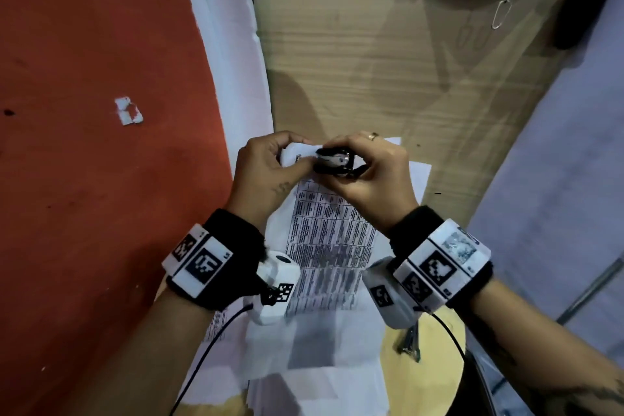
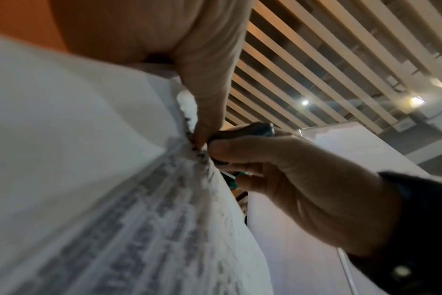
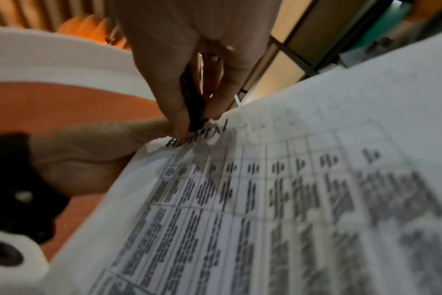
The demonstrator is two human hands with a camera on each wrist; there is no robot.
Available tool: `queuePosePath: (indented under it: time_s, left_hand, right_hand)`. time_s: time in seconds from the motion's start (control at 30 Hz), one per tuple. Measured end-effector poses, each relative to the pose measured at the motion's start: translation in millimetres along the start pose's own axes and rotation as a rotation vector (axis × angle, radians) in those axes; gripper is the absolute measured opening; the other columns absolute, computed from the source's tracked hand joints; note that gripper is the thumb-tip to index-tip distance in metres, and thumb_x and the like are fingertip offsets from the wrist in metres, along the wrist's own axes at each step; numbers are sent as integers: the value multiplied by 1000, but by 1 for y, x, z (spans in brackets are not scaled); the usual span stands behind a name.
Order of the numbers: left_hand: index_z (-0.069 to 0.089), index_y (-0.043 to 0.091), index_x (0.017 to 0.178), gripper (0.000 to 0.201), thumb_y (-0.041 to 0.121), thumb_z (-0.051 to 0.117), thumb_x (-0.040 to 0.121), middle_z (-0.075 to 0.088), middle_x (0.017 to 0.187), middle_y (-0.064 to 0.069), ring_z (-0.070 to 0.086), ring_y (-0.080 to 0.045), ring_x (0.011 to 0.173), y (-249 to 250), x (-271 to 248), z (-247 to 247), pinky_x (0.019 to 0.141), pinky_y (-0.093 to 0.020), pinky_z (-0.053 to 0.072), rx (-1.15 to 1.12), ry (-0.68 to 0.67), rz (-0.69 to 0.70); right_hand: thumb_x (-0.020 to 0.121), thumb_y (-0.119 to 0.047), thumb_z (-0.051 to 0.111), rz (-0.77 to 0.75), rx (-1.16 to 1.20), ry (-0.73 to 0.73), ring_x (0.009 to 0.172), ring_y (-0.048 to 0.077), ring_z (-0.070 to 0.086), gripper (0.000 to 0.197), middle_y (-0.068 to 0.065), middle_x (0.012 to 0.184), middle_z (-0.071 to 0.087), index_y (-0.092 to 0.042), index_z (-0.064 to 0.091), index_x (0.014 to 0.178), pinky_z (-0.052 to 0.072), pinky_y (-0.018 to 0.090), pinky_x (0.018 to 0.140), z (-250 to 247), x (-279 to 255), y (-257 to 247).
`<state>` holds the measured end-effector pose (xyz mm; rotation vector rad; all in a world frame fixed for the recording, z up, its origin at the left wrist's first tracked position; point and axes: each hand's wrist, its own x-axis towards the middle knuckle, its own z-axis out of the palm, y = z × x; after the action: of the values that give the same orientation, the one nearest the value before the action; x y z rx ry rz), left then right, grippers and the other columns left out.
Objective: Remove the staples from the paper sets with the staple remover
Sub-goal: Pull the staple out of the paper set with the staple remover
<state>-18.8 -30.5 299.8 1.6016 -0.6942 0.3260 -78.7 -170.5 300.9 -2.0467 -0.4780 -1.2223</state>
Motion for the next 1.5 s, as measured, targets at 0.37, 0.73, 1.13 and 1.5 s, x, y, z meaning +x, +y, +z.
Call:
queuePosePath:
  time_s: [0.37, 0.73, 1.13, 1.5]
  left_hand:
    - [69, 28, 77, 12, 23, 72, 68, 71, 73, 12, 64, -16, 74, -13, 6, -15, 78, -44, 54, 19, 17, -45]
    - [67, 19, 87, 20, 0, 66, 82, 71, 73, 10, 64, -14, 75, -28, 19, -39, 80, -31, 52, -21, -79, -121]
    - [57, 17, 110, 49, 11, 75, 64, 74, 80, 10, 69, -3, 73, -38, 21, -53, 66, -17, 54, -263, -65, -200]
    - [64, 5, 105, 25, 6, 68, 81, 70, 76, 11, 64, 6, 61, -104, -49, -47, 58, -9, 48, -121, 58, -452]
  right_hand:
    - [60, -13, 80, 236, -282, -115, 72, 28, 64, 23, 10, 78, 69, -7, 71, 80, 41, 28, 67, -7, -27, 37]
    - [61, 4, 80, 900, 345, -125, 63, 8, 65, 31, 5, 81, 68, -16, 66, 79, 52, 21, 55, -26, -43, 81]
    - [34, -4, 87, 1046, 797, -254, 72, 8, 69, 68, 0, 82, 74, -6, 65, 99, 54, 18, 60, -30, -38, 89]
    - [47, -7, 76, 1090, 773, -154, 65, 7, 69, 39, -3, 68, 72, -11, 64, 84, 54, 16, 59, -18, -43, 85]
